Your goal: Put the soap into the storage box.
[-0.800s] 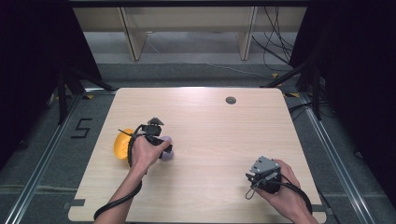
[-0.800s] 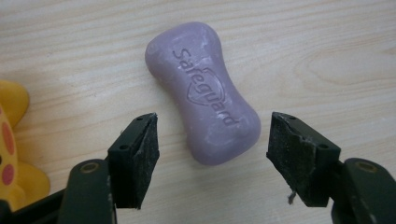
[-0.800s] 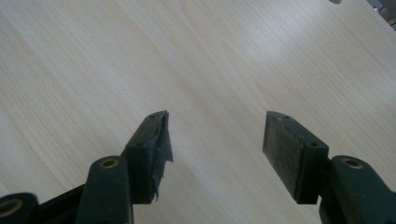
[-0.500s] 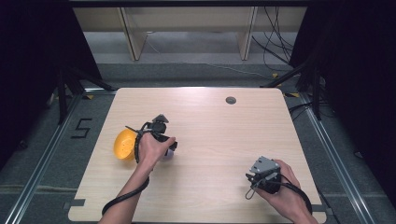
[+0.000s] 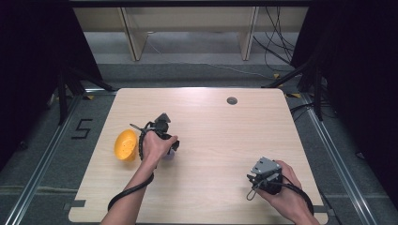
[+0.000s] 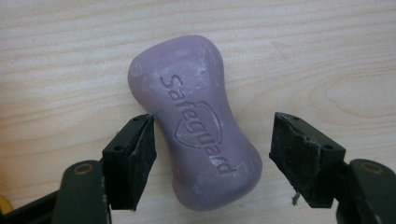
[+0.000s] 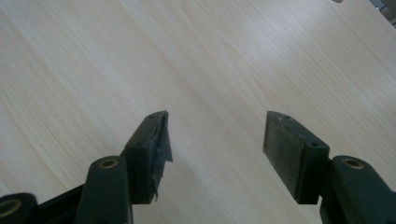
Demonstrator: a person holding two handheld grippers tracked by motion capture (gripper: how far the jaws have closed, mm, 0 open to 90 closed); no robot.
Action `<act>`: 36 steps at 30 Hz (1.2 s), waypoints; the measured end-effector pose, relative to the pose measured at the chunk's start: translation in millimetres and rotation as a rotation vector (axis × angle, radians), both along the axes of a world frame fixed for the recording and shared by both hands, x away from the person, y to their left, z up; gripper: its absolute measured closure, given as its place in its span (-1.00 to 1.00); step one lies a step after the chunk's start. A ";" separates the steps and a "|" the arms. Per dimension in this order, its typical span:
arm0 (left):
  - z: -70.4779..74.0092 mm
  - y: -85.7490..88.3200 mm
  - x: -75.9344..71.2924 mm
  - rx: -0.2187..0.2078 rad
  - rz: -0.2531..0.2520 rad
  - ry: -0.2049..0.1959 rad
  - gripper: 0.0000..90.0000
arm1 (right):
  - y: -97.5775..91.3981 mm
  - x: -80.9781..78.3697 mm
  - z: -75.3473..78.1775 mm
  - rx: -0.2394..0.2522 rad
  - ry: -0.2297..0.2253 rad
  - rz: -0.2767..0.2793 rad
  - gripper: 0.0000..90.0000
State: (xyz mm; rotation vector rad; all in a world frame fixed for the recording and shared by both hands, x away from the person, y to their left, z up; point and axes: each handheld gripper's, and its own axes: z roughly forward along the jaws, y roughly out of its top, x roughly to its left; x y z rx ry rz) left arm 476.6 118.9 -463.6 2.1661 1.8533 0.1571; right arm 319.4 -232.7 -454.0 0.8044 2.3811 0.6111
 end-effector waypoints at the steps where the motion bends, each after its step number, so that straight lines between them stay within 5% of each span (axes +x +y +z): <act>1: 0.0 0.0 0.0 0.000 0.000 0.000 -0.33 | 0.0 0.0 0.0 0.000 0.000 0.000 -0.08; 15: -6.3 -1.1 8.9 0.030 0.028 0.027 -0.33 | 0.5 -0.5 -0.8 0.004 0.005 -0.003 -0.09; 22: -11.2 1.0 10.8 0.049 -0.003 0.059 -0.26 | 0.3 0.0 -0.9 0.002 0.003 0.001 -0.10; 24: -12.0 -2.7 10.3 0.037 0.040 0.054 -0.24 | 1.0 -0.5 -1.8 0.006 0.000 -0.002 -0.10; 36: -12.8 -0.5 12.7 0.071 -0.001 0.063 -0.02 | 0.8 -0.4 -1.5 0.005 0.006 0.000 -0.10</act>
